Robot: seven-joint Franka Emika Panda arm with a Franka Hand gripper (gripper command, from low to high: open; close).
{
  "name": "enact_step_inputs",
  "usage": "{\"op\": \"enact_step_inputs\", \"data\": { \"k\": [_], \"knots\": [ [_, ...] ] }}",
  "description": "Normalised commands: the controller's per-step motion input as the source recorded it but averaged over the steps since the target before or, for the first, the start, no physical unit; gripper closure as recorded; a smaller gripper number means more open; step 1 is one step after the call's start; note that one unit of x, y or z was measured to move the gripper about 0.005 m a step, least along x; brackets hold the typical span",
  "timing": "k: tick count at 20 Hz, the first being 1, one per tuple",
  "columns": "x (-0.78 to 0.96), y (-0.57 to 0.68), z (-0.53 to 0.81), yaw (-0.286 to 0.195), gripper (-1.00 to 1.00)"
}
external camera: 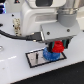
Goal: Insert the blue gear onto the right peg, followed by the red gear
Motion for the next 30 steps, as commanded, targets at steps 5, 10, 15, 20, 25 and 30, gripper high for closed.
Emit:
{"op": "enact_step_inputs", "data": {
  "k": [5,10,15,20,25,30],
  "knots": [
    [0.1,0.01,0.07,0.0,1.0],
    [0.06,0.02,0.11,0.0,1.0],
    [0.01,-0.01,0.09,0.0,1.0],
    [0.03,0.0,0.05,0.0,1.0],
    [0.03,0.0,0.01,0.0,1.0],
    [0.02,-0.01,0.1,0.0,1.0]
  ]
}}
